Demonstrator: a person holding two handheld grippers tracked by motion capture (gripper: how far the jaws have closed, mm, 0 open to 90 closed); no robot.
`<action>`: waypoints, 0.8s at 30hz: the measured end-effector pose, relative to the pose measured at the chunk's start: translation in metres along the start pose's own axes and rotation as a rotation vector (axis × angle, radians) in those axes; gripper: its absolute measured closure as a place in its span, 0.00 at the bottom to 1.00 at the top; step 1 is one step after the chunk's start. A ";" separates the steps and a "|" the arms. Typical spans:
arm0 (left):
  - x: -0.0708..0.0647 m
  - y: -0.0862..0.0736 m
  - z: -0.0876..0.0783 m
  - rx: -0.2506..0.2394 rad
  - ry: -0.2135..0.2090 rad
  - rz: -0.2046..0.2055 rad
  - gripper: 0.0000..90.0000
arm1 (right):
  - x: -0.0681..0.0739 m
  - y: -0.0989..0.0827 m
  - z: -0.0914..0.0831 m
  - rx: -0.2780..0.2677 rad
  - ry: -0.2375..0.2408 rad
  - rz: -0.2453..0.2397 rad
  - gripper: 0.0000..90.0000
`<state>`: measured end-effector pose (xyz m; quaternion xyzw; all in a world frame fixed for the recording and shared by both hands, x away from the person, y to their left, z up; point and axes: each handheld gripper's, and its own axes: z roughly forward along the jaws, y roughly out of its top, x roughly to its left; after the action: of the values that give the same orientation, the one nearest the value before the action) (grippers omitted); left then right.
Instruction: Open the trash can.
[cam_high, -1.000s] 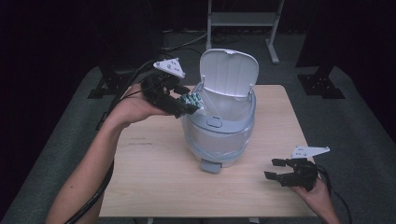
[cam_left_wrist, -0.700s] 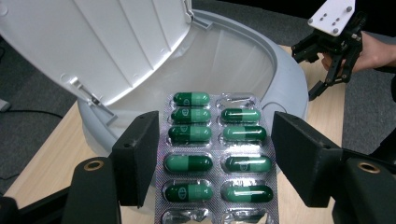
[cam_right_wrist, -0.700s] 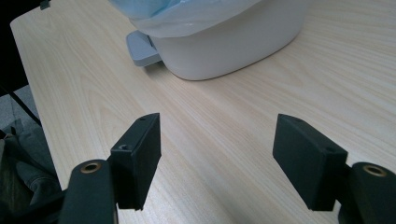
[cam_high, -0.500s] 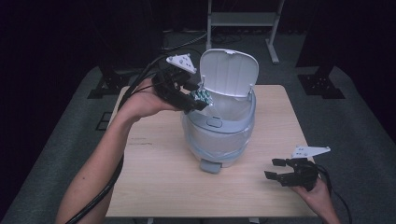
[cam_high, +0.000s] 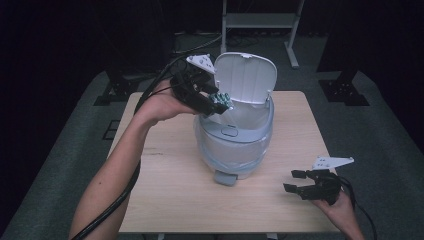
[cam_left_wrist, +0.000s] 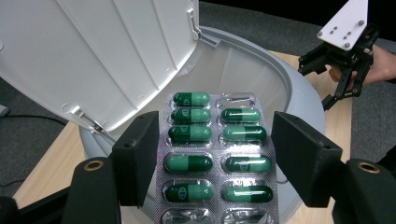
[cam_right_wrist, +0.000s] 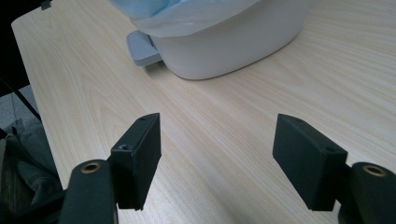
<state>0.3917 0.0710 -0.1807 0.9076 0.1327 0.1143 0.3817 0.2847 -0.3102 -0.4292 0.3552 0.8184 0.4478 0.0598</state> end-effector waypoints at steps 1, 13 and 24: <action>0.001 0.000 0.002 -0.002 0.000 -0.004 0.37 | 0.000 0.000 0.000 0.000 0.000 -0.003 0.34; 0.008 0.010 0.017 0.004 -0.002 -0.013 0.37 | 0.000 0.000 0.001 0.001 0.002 -0.002 0.34; 0.010 0.016 0.029 0.015 -0.006 -0.012 0.37 | 0.000 0.000 -0.001 -0.008 0.002 -0.004 0.34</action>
<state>0.4125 0.0444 -0.1873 0.9099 0.1380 0.1082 0.3760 0.2844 -0.3108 -0.4287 0.3527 0.8175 0.4511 0.0613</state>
